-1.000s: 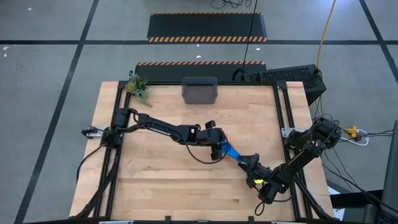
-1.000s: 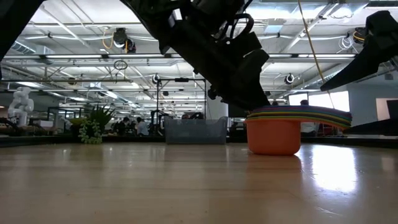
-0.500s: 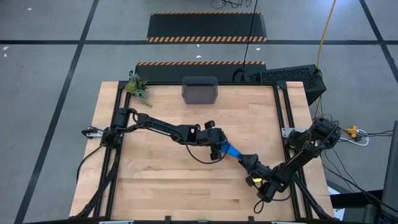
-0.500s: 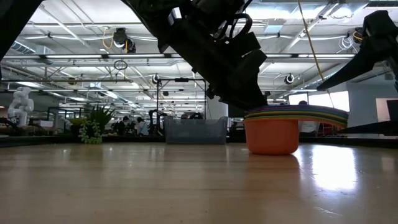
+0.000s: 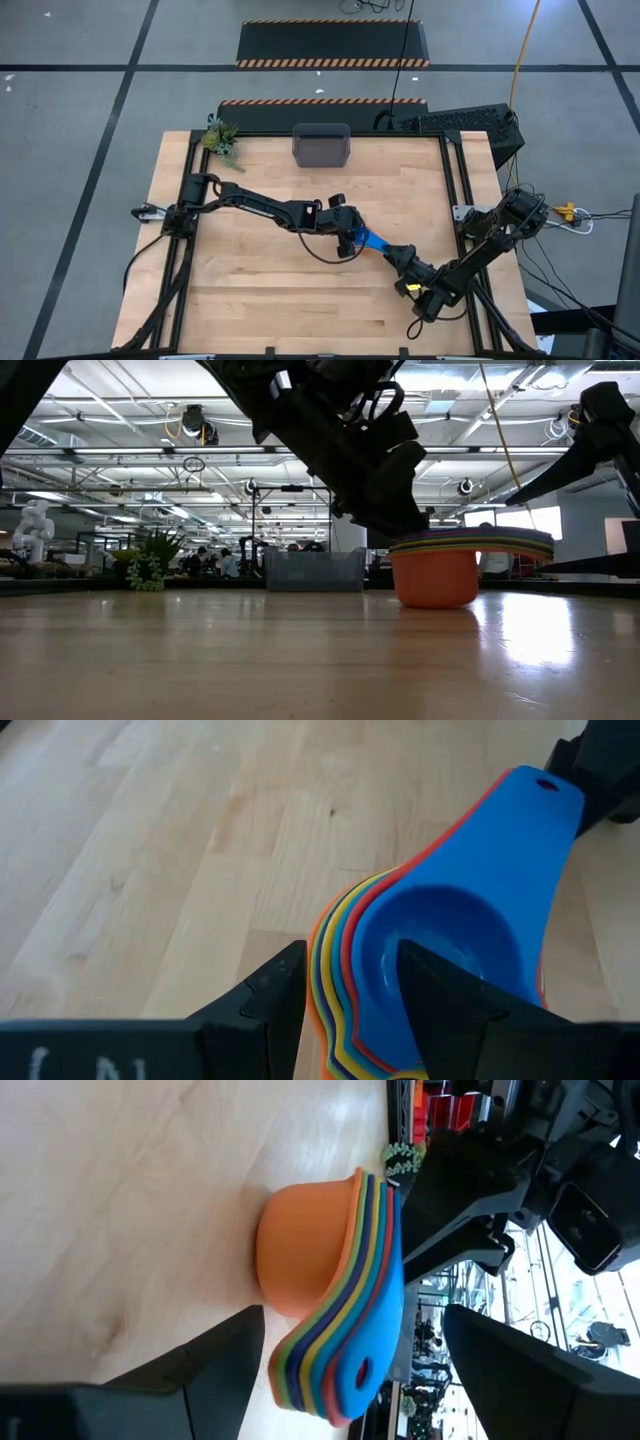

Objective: Nest measuring cups in basket
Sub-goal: Put the stacked measuring cups into the bin

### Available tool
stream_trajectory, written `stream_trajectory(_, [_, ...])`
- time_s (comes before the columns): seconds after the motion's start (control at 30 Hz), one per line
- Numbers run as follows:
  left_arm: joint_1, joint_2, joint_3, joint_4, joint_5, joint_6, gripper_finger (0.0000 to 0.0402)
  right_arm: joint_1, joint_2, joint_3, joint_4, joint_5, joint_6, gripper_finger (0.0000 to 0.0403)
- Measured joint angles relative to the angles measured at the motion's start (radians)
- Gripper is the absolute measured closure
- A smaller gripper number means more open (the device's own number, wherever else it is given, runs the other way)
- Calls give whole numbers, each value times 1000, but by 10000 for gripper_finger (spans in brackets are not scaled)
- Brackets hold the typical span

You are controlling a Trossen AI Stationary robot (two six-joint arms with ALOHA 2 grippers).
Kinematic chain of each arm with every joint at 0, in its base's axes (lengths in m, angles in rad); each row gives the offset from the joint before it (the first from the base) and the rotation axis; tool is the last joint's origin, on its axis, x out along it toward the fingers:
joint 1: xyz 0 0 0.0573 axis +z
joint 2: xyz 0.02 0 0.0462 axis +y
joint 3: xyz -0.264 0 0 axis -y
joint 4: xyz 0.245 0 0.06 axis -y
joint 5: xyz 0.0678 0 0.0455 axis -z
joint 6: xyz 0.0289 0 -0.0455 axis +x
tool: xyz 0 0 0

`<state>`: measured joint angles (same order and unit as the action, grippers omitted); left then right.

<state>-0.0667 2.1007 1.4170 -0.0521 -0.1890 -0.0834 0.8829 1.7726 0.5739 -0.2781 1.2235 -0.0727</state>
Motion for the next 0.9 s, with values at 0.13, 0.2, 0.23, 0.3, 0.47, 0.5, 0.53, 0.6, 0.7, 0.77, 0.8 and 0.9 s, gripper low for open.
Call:
stream_trajectory(0.13, [0,-1,0,-5,0,0,243,0,0,-1,-7,-6,6,104])
stream_trajectory(0.2, [0,-1,0,-6,0,0,243,0,0,-6,-13,-3,4,104])
stream_trajectory(0.23, [0,-1,0,-7,0,0,243,0,0,-8,-13,2,5,104])
stream_trajectory(0.3, [0,-1,0,-8,0,4,243,0,0,-11,-14,11,6,104])
stream_trajectory(0.47, [0,-1,0,-9,0,11,243,0,0,-15,-11,27,-4,104])
stream_trajectory(0.5, [0,0,0,-10,0,11,243,0,0,-15,-11,31,-5,104])
stream_trajectory(0.53, [0,0,-1,-10,0,12,243,0,0,-15,-11,31,-7,104])
stream_trajectory(0.6, [0,0,-1,-10,0,15,243,0,0,-15,-11,31,-9,104])
stream_trajectory(0.7, [0,0,-1,-10,0,15,243,0,0,-15,-11,31,-11,114])
stream_trajectory(0.77, [0,0,-2,-10,0,16,243,0,0,-15,-13,33,-14,130])
stream_trajectory(0.8, [1,0,-2,-12,0,16,243,0,0,-15,-13,33,-17,140])
stream_trajectory(0.9, [1,1,-2,-13,0,20,243,0,0,-15,-14,33,-24,175])
